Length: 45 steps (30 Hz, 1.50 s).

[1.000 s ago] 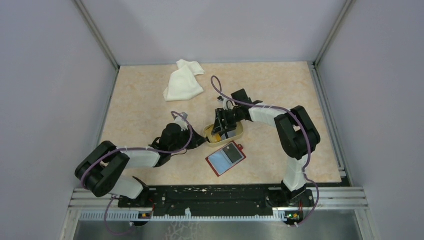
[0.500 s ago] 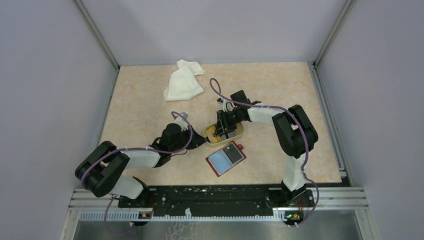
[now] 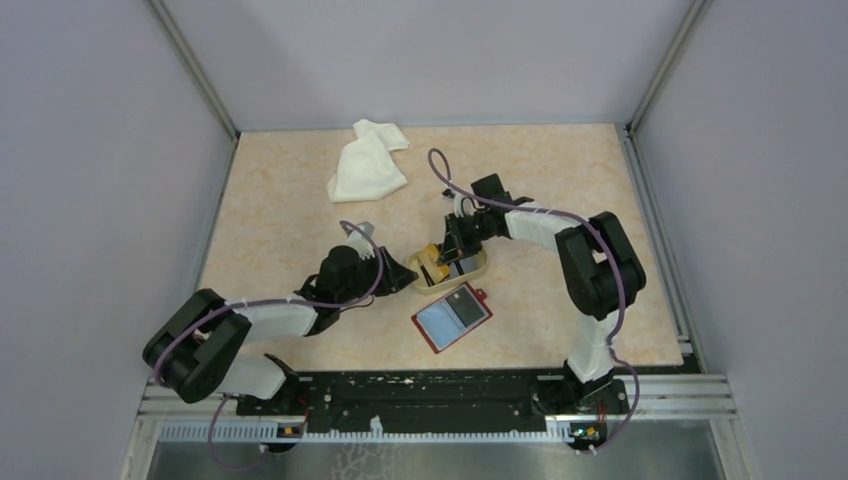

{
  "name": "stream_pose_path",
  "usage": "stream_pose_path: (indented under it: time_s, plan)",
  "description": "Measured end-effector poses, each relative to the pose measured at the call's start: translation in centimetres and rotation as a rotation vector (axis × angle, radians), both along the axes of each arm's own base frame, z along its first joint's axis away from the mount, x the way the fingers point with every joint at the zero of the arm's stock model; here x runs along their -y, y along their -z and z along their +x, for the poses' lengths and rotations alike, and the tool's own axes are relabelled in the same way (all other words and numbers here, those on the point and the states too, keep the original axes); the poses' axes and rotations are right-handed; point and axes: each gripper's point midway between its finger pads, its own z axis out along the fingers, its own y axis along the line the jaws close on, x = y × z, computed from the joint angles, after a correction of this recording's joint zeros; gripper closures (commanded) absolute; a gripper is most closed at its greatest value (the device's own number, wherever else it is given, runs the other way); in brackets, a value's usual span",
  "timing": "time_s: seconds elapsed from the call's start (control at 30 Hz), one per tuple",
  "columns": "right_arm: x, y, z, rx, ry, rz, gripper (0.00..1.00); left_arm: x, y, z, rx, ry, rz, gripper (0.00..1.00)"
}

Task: Put the credit cards into the card holder
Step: Pick up the credit card from the card holder.

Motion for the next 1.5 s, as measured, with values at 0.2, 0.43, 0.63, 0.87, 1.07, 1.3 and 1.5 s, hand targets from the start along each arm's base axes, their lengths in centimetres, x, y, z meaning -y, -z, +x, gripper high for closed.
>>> stream_pose_path:
  time_s: [0.2,0.43,0.63,0.87,1.07,1.3,1.5]
  plan:
    - [1.0,-1.5,0.6,0.103,-0.048,0.012,1.00,-0.1,-2.8,0.3,0.102,0.008,-0.020,0.24]
    - [1.1,-2.5,0.3,0.197,-0.148,0.051,1.00,-0.9,-6.5,0.3,0.297,0.022,-0.032,0.18]
    - [1.5,-2.7,0.0,0.240,-0.224,0.084,1.00,-1.3,-6.3,-0.2,0.384,0.064,0.012,0.20]
    - [1.7,-4.0,-0.2,0.354,-0.310,0.113,1.00,-1.3,-6.6,0.3,0.491,0.146,0.027,0.31]
    - [2.1,-5.2,0.2,0.417,-0.336,0.152,1.00,0.0,-5.3,1.2,0.482,0.278,0.033,0.29]
    - [2.2,-5.4,0.2,0.427,-0.346,0.175,1.00,0.9,-5.0,2.8,0.483,0.328,0.028,0.28]
    - [2.1,-5.5,0.0,0.427,-0.355,0.192,1.00,1.7,-4.5,4.2,0.477,0.352,0.037,0.34]
